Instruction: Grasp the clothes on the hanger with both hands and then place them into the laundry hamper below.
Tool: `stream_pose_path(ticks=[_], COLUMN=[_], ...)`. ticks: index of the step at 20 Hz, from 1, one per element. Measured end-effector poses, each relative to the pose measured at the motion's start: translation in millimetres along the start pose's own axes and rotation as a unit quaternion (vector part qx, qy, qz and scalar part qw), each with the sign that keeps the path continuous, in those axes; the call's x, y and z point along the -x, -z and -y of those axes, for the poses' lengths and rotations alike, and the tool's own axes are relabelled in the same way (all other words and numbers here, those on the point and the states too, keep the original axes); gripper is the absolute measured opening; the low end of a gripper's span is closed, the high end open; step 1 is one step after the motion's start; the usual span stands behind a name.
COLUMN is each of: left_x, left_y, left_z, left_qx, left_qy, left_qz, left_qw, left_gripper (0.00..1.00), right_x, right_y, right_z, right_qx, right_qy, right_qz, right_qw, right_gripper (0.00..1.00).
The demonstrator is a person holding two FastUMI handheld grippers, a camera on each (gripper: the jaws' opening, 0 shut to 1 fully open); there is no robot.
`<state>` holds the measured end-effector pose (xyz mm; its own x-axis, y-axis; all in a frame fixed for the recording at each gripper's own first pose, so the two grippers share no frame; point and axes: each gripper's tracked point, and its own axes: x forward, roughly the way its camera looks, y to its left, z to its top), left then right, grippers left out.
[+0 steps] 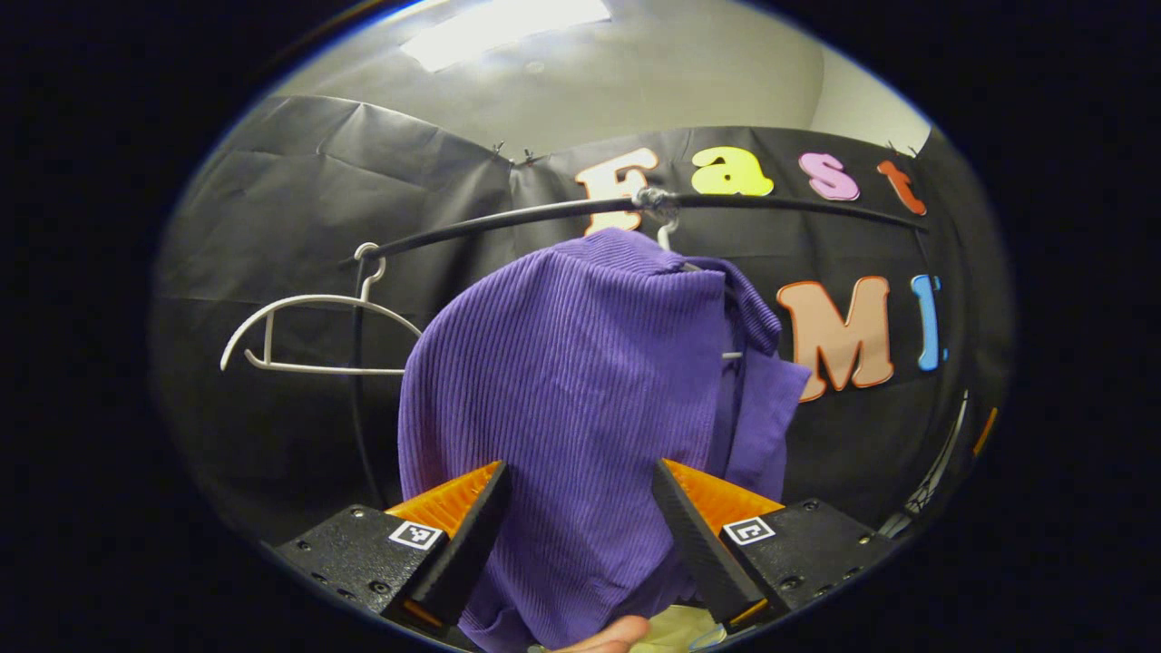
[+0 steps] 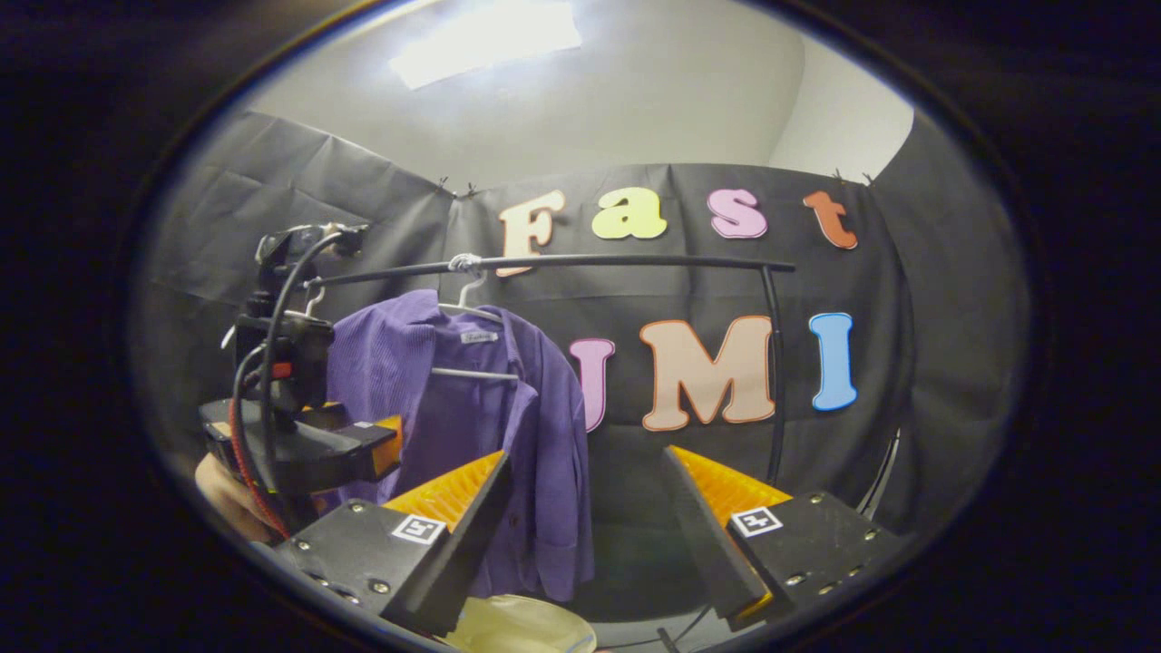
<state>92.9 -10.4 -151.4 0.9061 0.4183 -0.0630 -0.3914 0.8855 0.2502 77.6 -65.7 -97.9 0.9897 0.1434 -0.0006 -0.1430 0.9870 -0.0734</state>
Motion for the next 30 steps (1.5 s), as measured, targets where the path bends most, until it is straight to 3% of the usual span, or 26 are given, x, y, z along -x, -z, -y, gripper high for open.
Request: stream_pose_path(ticks=[4,5,6,7,12,16,20,23,26,30], left_x=[-13,-14,-13,-14,-3,-7,-25,-25,-21,-4], left_y=[2,0,-1,-4,8,7,21,25,19,6], left_z=[-14,-16,-21,-21,34,53,38,14,21,-9], left_qx=[-0.016,-0.013,-0.013,-0.011,-0.003,-0.004,-0.020,-0.047,-0.059,-0.050], left_qy=[-0.032,-0.035,-0.047,-0.048,0.042,0.035,-0.040,-0.111,-0.125,-0.180], left_qz=[0.014,0.021,0.029,0.037,0.006,0.004,-0.021,-0.022,-0.004,0.033], left_qw=[0.999,0.999,0.998,0.998,0.999,0.999,0.999,0.992,0.990,0.982], left_gripper=[0.97,0.94,0.92,0.92,0.84,0.92,0.92,0.92,0.86,0.86], right_x=[-23,-31,-37,-44,-64,-70,-81,-97,-109,-115], right_y=[21,29,39,45,70,66,72,84,97,98], right_z=[-12,-18,-25,-29,-3,17,30,21,11,5], right_qx=[0.017,0.020,0.025,0.029,0.026,-0.025,-0.037,-0.024,-0.028,-0.045], right_qy=[-0.018,-0.025,-0.034,-0.035,0.008,0.017,0.024,0.000,-0.027,-0.048], right_qz=[-0.013,-0.020,-0.026,-0.029,-0.056,-0.061,-0.076,-0.086,-0.093,-0.088], right_qw=[1.000,0.999,0.999,0.999,0.998,0.998,0.996,0.996,0.995,0.994], right_gripper=[0.98,0.93,0.98,0.93,0.94,0.94,0.94,0.96,0.94,0.96])
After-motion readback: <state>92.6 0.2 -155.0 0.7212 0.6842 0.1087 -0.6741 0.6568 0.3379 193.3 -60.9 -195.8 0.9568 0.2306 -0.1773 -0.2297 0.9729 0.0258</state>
